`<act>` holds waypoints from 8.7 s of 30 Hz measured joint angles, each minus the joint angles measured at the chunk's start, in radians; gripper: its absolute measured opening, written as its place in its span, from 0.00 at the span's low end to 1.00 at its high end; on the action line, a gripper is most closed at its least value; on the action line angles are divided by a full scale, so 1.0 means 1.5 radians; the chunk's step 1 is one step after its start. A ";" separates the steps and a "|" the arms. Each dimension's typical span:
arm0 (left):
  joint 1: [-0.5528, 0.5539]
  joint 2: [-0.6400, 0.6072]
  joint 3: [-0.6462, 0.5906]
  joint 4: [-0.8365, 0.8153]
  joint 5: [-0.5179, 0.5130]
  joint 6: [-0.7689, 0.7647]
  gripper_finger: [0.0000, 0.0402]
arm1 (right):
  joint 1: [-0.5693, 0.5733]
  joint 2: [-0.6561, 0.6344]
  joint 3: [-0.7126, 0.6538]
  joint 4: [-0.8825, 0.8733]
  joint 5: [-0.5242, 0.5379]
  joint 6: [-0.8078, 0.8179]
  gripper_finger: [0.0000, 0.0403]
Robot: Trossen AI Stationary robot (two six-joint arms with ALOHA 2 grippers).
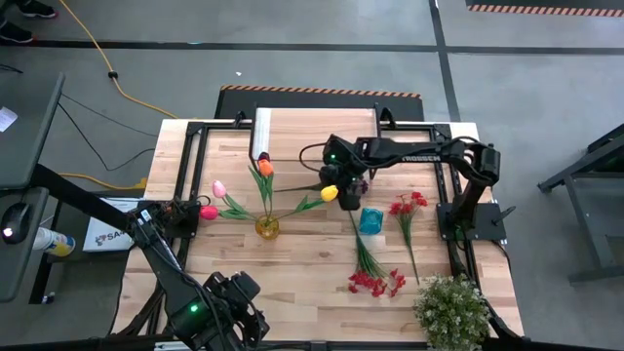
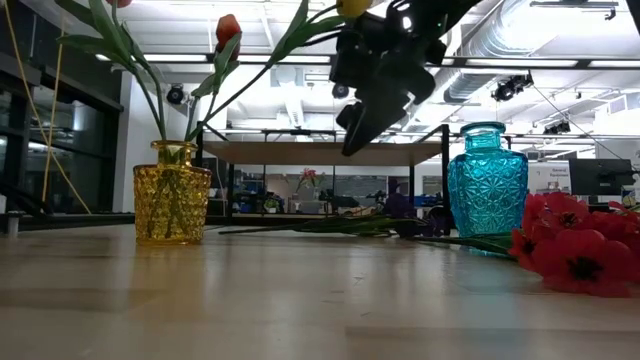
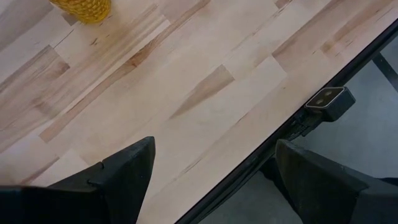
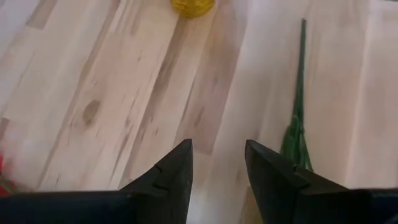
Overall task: Pick and place flowers into a vace then onto a shelf
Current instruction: Put the purple flowers into the blue vase
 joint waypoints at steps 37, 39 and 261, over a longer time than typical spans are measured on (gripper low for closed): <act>0.000 0.000 0.000 0.000 0.019 0.020 0.91 | 0.073 0.069 0.000 0.041 0.030 0.074 0.34; 0.000 0.000 0.000 0.000 0.020 0.021 0.91 | 0.072 0.071 0.000 0.040 0.032 0.071 0.34; 0.000 0.000 0.000 0.000 0.006 0.059 0.91 | 0.095 0.164 0.001 0.009 0.323 0.252 0.27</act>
